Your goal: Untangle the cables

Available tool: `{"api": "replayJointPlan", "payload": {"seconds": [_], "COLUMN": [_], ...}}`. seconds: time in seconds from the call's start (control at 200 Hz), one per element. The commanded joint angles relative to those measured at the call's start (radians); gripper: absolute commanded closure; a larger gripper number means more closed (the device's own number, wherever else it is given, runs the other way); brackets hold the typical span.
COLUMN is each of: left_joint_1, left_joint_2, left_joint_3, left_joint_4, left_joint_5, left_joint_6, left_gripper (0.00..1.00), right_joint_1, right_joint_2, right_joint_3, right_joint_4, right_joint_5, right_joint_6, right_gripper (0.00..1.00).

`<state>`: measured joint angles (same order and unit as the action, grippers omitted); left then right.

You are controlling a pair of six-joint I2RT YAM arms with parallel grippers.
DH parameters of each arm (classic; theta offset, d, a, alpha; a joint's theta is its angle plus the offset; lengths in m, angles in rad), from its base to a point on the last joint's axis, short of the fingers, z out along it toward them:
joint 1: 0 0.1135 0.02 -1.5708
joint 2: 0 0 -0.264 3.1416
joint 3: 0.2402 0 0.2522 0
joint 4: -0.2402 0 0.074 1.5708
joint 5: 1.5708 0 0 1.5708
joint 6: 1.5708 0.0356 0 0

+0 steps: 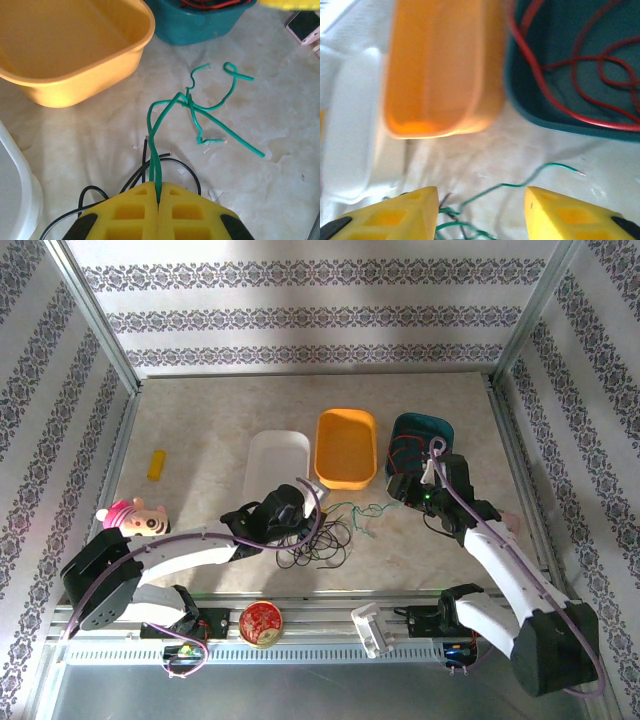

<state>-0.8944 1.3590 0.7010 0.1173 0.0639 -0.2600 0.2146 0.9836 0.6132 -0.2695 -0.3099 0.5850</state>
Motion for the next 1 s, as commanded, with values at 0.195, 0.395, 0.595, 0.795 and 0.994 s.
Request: {"api": "replayJointPlan", "payload": {"seconds": [0.195, 0.395, 0.595, 0.795, 0.994], "left_joint_1": [0.009, 0.009, 0.009, 0.009, 0.009], "left_joint_2": [0.037, 0.039, 0.042, 0.042, 0.029], "left_joint_3": [0.066, 0.071, 0.074, 0.080, 0.080], "left_joint_4": [-0.025, -0.031, -0.018, 0.002, 0.021], "left_joint_5": [0.026, -0.004, -0.010, -0.007, 0.005], "left_joint_6": [0.031, 0.025, 0.025, 0.017, 0.007], "left_gripper": [1.00, 1.00, 1.00, 1.00, 1.00], "right_joint_1": [0.185, 0.252, 0.293, 0.296, 0.296], "right_joint_2": [0.113, 0.133, 0.124, 0.207, 0.342], "right_joint_3": [0.127, 0.154, 0.155, 0.171, 0.229], "right_joint_4": [-0.063, -0.117, -0.178, -0.192, -0.175], "right_joint_5": [-0.082, -0.086, -0.080, -0.018, -0.005], "right_joint_6": [-0.130, -0.193, -0.205, -0.178, -0.162], "right_gripper": [0.51, 0.54, 0.55, 0.59, 0.60]}}
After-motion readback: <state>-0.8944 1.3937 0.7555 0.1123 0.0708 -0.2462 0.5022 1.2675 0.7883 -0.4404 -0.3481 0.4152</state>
